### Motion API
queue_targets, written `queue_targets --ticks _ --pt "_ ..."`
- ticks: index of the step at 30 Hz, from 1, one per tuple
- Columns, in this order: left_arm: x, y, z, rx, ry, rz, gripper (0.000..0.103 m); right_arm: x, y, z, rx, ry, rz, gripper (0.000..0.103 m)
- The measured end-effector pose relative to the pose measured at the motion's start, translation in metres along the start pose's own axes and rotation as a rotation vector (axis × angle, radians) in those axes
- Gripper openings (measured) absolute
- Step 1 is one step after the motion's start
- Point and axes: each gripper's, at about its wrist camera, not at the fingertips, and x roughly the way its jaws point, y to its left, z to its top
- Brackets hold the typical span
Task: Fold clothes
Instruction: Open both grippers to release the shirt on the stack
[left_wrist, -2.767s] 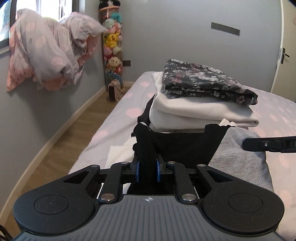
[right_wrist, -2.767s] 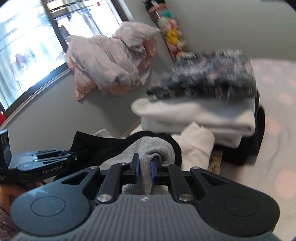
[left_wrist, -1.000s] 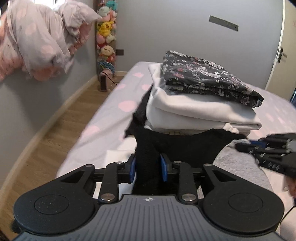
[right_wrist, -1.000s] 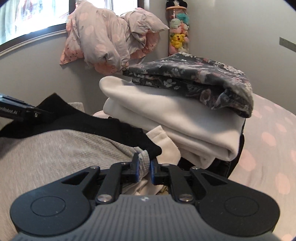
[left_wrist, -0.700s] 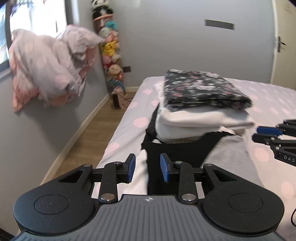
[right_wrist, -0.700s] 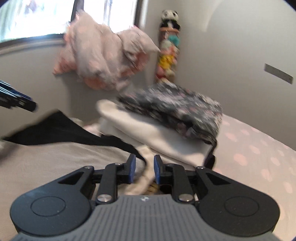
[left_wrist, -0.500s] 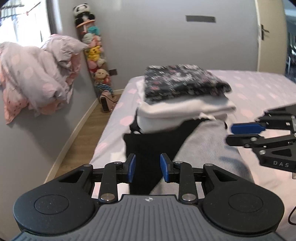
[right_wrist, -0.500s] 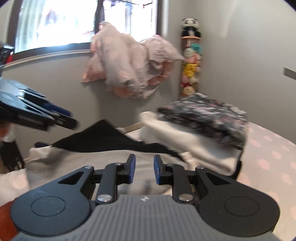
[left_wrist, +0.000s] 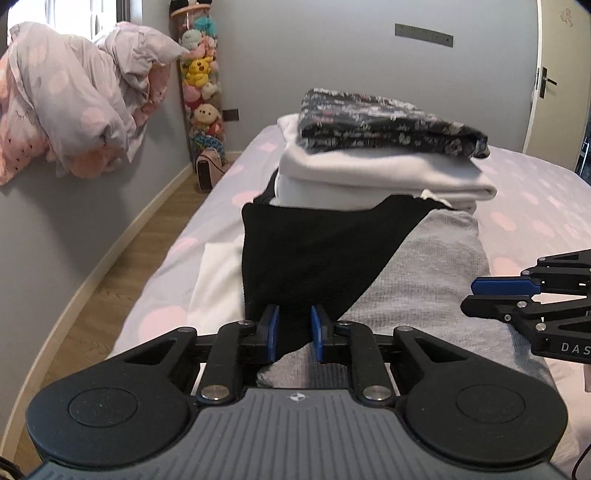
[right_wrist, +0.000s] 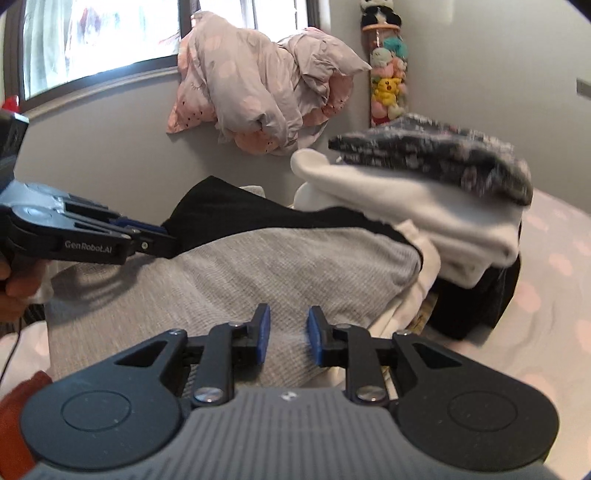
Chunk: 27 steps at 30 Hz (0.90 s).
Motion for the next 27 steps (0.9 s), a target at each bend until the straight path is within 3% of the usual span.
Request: queue_targets --ticks 4,10,13,15,27 --pt "0.006 0.004 -0.003 -0.031 0.013 -0.014 0.021 0.007 -0.004 -0.004 0.019 0.002 0.011 0.025" --pt "-0.015 -0.015 0.012 0.015 0.023 0.048 0.021 0.007 0.0 0.009 0.013 0.051 -0.006 0.025" --pt "-0.06 -0.027 0.023 0.055 -0.04 0.022 0.021 -0.003 0.008 0.021 -0.012 0.075 -0.036 0.027" --pt "-0.09 -0.036 0.03 0.088 -0.07 0.021 0.022 -0.019 0.014 0.027 -0.022 0.051 -0.039 0.035" --pt "-0.241 -0.088 0.043 0.187 -0.168 0.145 0.028 -0.148 0.07 0.054 -0.014 -0.054 -0.026 0.04"
